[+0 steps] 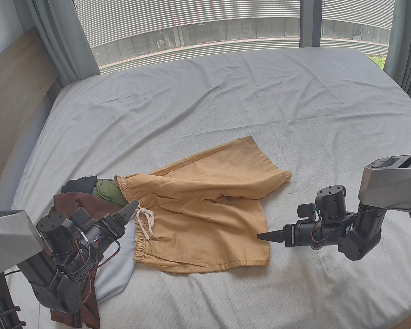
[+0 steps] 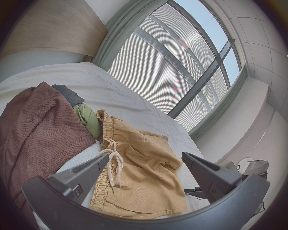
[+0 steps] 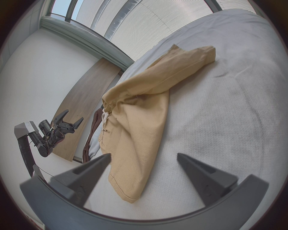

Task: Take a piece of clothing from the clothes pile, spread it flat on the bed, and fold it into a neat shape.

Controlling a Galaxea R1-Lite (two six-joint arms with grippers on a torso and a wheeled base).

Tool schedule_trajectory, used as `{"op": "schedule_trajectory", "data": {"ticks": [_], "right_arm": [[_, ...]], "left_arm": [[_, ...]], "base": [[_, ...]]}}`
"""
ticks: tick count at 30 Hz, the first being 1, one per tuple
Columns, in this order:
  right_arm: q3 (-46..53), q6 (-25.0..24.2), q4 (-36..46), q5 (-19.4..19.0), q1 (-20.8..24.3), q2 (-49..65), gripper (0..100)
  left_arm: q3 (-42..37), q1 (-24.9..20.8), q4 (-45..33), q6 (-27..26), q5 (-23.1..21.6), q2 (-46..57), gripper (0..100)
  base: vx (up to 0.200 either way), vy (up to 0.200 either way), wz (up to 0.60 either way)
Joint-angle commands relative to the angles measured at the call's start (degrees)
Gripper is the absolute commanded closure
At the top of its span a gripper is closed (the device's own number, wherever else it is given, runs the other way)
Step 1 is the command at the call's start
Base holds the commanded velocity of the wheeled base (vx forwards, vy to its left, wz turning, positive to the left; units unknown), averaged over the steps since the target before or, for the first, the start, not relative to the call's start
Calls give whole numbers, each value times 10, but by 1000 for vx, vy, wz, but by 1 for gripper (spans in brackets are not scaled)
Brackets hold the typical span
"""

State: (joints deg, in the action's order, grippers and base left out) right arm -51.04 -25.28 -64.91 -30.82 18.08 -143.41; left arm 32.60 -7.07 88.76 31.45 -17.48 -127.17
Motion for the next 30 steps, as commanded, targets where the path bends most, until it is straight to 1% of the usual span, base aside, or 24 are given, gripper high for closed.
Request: {"op": "schedule_trajectory", "data": {"ticks": [1,5,6,8,11,12,20,28,30], "right_arm": [[-68,0,50,0,15,-22,0],[-110,-1,77,3,25,-35,0],[-125,0,80,22,31,-42,0],[-135,-1,77,41,41,-50,0],[-136,-1,74,49,44,-52,0],[-134,-2,74,50,45,-51,100],[-113,-4,66,58,45,-37,100],[-31,-8,62,52,57,47,100],[-8,-8,62,49,68,67,100]], "left_arm": [[-2,-3,0,0,1,-3,0],[-2,-4,0,0,1,-2,0],[-2,-4,0,1,1,-2,0],[-2,-4,0,0,1,-2,0],[-2,-4,0,1,1,-1,0],[-2,-4,0,0,1,-2,0],[-3,-4,0,1,1,-2,0],[-5,-5,0,1,0,-3,0],[-5,-5,0,2,0,-3,0]], "base": [[0,0,0],[0,0,0],[0,0,0],[0,0,0],[0,0,0],[0,0,0],[0,0,0],[0,0,0],[0,0,0]]}}
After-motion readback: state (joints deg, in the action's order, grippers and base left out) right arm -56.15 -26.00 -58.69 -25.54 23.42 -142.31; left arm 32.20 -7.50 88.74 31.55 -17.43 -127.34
